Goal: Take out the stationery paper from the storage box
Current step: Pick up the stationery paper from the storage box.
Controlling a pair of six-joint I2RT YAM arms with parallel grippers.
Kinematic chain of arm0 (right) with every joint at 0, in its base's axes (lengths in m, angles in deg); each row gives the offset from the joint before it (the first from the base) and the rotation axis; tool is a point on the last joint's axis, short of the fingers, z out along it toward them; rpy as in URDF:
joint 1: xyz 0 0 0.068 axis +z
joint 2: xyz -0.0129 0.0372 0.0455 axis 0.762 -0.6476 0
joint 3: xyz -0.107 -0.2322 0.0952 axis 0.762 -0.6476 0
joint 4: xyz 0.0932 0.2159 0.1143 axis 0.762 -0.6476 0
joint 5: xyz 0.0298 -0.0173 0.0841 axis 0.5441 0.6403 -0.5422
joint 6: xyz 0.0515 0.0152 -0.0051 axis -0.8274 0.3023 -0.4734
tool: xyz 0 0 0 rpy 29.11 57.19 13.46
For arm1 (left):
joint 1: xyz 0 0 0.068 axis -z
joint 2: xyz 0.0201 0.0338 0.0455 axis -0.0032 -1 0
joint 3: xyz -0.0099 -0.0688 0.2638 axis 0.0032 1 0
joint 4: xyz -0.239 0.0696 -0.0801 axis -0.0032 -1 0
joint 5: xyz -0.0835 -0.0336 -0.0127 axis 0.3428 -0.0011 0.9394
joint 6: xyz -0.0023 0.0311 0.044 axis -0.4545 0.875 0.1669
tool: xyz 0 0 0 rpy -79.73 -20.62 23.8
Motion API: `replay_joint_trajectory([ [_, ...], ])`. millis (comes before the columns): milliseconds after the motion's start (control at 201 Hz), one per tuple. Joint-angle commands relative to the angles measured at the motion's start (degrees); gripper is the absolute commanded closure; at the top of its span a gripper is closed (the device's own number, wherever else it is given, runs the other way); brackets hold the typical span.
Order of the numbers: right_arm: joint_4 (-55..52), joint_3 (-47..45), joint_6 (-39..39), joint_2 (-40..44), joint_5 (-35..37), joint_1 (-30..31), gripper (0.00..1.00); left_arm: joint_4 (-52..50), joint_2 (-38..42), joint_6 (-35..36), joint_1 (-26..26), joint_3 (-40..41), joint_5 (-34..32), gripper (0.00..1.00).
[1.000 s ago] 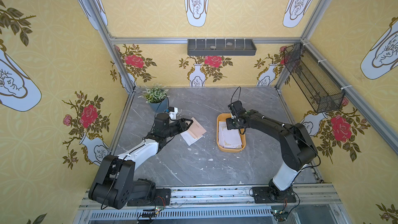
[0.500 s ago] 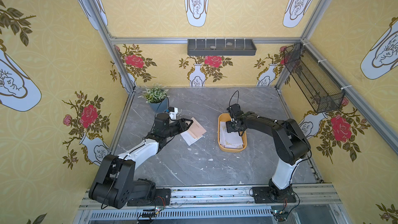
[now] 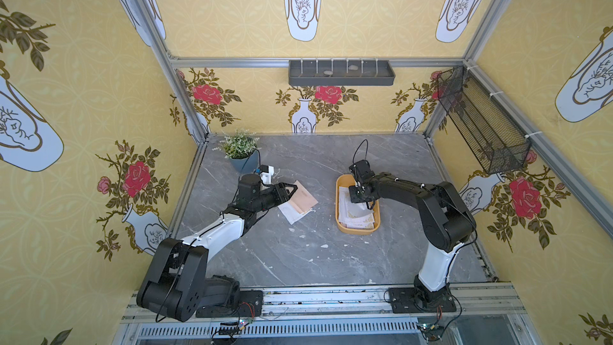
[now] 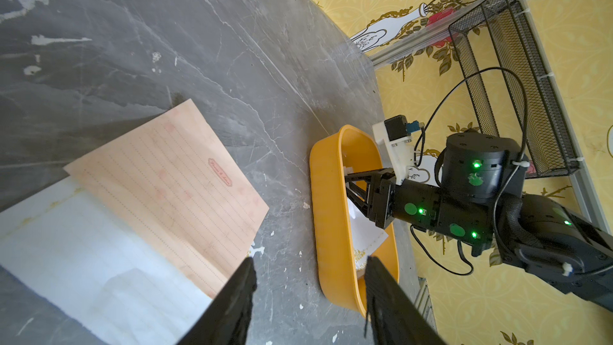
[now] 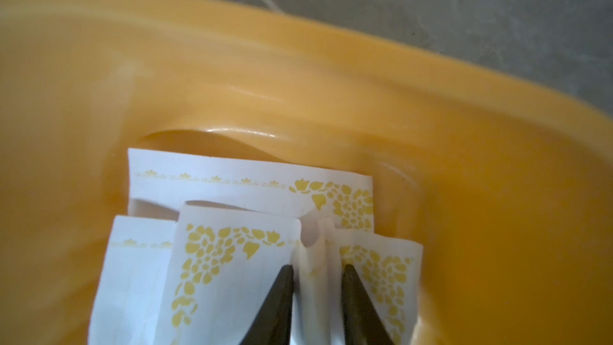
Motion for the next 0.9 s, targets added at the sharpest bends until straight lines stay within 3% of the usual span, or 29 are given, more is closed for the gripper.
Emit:
replay_joint_trajectory([
  [0,-1.27,0.32,-0.35,1.8,1.36,0.28,0.81,0.42,-0.02,0.68,0.04,0.08,-0.09,0.45],
  [418,-2.44,1.3,-2.1,11.68,2.65,0.73,0.83,6.49,-2.28,-2.96,1.71,-1.31,3.1,0.43],
  [592,-3.16,2.32,-3.06,16.26,-1.1,1.28,0.82,14.05,-8.44,-6.52,4.66,-3.88,6.79,0.35],
  [891,-2.17,4.04,-4.06,19.14,-3.18,6.38,0.81,23.56,-21.49,-11.54,11.81,-10.8,11.54,0.34],
])
